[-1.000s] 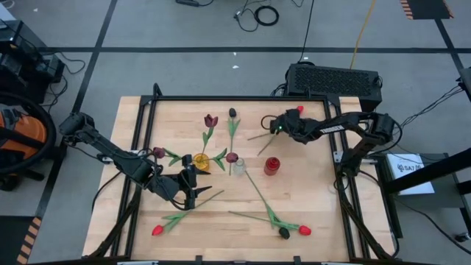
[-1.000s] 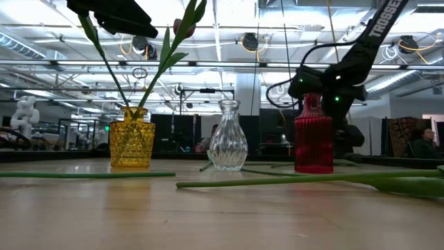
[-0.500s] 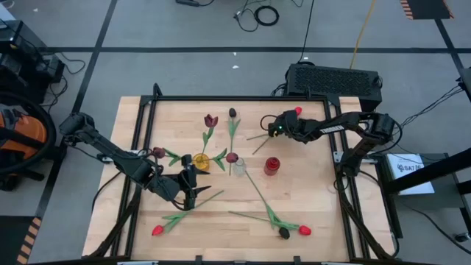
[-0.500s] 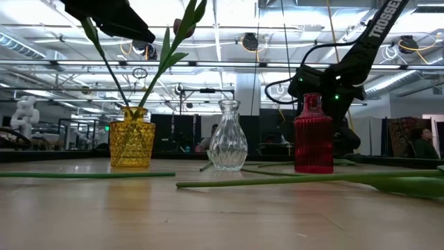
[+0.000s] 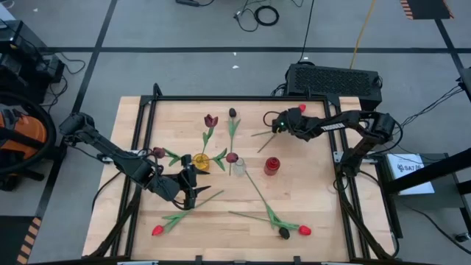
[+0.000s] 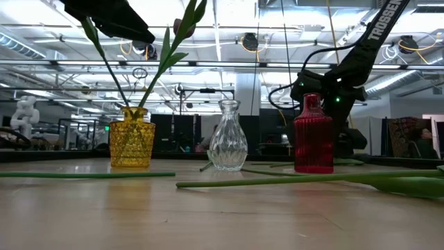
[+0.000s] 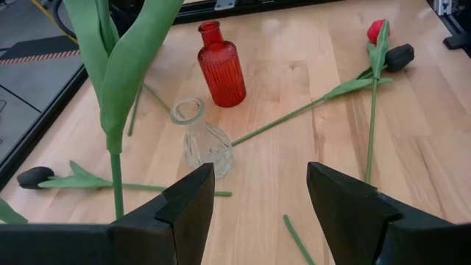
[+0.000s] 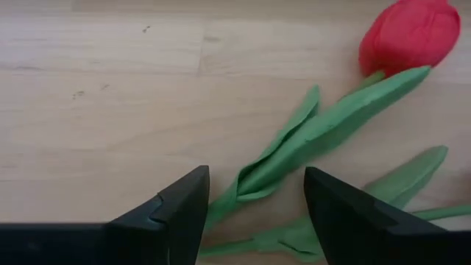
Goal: Sort flowers into vase by color
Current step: Put the top pink tulip into the transparent vase
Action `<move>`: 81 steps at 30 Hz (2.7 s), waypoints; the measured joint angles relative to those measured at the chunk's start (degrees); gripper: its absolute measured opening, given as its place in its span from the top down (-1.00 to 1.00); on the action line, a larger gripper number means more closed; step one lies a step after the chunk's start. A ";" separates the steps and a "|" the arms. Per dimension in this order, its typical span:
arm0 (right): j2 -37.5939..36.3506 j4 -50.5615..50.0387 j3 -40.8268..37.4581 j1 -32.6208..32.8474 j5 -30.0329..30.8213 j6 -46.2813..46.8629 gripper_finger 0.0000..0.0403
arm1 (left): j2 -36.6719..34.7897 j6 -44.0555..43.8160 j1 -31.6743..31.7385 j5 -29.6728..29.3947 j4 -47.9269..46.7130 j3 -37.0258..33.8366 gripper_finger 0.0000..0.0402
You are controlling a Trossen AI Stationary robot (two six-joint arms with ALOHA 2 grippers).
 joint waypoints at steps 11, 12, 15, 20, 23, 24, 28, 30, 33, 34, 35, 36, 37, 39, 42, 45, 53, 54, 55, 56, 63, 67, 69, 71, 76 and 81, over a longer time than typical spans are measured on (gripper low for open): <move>-0.02 1.74 0.00 -2.26 -1.31 -4.28 -0.04 | 0.00 -0.04 0.01 0.00 -0.01 0.00 -0.11; -0.02 1.74 0.00 -2.53 -1.41 -4.69 -0.03 | 0.00 -0.04 0.02 0.00 -0.01 0.00 -0.11; -0.02 1.46 0.00 -4.04 -2.70 -5.90 0.06 | -0.01 -0.04 0.02 0.00 -0.01 0.00 -0.11; -0.09 1.25 0.00 -5.45 -3.69 -4.77 0.23 | 0.01 -0.11 0.00 0.00 0.01 0.00 -0.11; -0.09 1.60 0.00 -5.92 -3.89 -4.40 0.31 | 0.01 -0.21 0.02 0.00 0.00 0.00 -0.11; -0.09 1.62 0.00 -6.02 -3.90 -4.30 0.33 | 0.01 -0.21 0.00 0.00 -0.01 0.00 -0.11; -0.09 1.59 0.00 -6.15 -3.91 -4.29 0.43 | -0.01 -0.21 0.01 0.00 0.01 0.00 -0.11; -0.09 1.43 0.00 -6.15 -3.83 -2.73 0.49 | 0.01 -0.21 0.00 0.00 0.01 0.00 -0.11; -0.05 1.64 0.00 -5.83 -3.15 -1.30 0.61 | 0.00 -0.19 0.01 0.00 0.01 0.00 -0.11; -0.04 1.83 -0.01 -5.52 -2.71 -1.02 0.65 | -0.01 -0.20 0.00 0.00 0.00 0.00 -0.11; -0.04 1.84 0.00 -5.34 -2.37 -0.72 0.69 | 0.01 -0.20 0.02 0.00 -0.01 0.00 -0.11; -0.04 1.87 -0.02 -5.27 -2.04 -0.63 0.72 | 0.00 -0.19 0.02 0.00 -0.01 0.00 -0.11; -0.04 1.93 -0.02 -5.27 -1.86 -0.61 0.76 | 0.00 -0.19 0.01 0.00 -0.02 0.00 -0.11; -0.04 2.57 -0.02 -5.37 -1.51 -0.63 0.84 | 0.00 -0.17 0.02 0.00 -0.07 0.00 -0.11; -0.05 5.25 -0.02 -5.34 -1.48 -2.00 0.92 | -0.01 -0.17 0.00 0.00 -0.12 0.00 -0.11; -1.09 6.61 -0.02 -5.34 -2.10 -3.98 0.97 | 0.00 -0.17 0.02 0.00 -0.14 0.00 -0.11; -9.42 6.94 -0.04 -3.57 -4.17 -10.64 0.97 | -0.01 -1.51 0.02 0.00 -0.10 0.00 -0.11; -11.14 7.02 -0.02 -3.09 -4.39 -11.52 0.97 | -0.01 -1.71 0.02 0.00 -0.06 0.00 -0.11; -13.02 6.76 -0.02 -2.53 -4.45 -12.41 0.97 | -0.01 -2.41 0.02 0.00 0.00 0.00 -0.11; -15.10 6.40 -0.02 -1.84 -4.56 -13.51 0.97 | -0.01 -2.90 0.01 0.00 0.20 0.00 -0.11; -33.14 5.69 -0.02 5.22 -7.50 -20.72 0.97 | -0.01 -3.05 0.00 0.02 3.47 0.02 -0.11; -43.41 4.63 -0.02 11.42 -7.52 -24.54 0.97 | -0.01 -3.05 -0.15 1.25 4.10 0.02 -0.11; -47.40 4.21 -0.02 14.96 -7.36 -25.83 0.97 | 0.00 -3.38 -0.15 2.34 4.48 0.02 -0.11; -50.69 4.16 -0.02 18.47 -7.34 -26.73 0.97 | -0.01 -4.13 -0.15 3.17 5.57 0.02 -0.11; -55.39 4.99 -0.02 26.51 -7.10 -29.89 0.97 | 0.00 -4.33 -0.72 5.02 9.87 0.02 -0.11; -55.87 5.97 -0.02 32.41 -3.37 -30.66 0.97 | -0.01 -1.57 -2.14 5.25 15.83 0.04 -0.11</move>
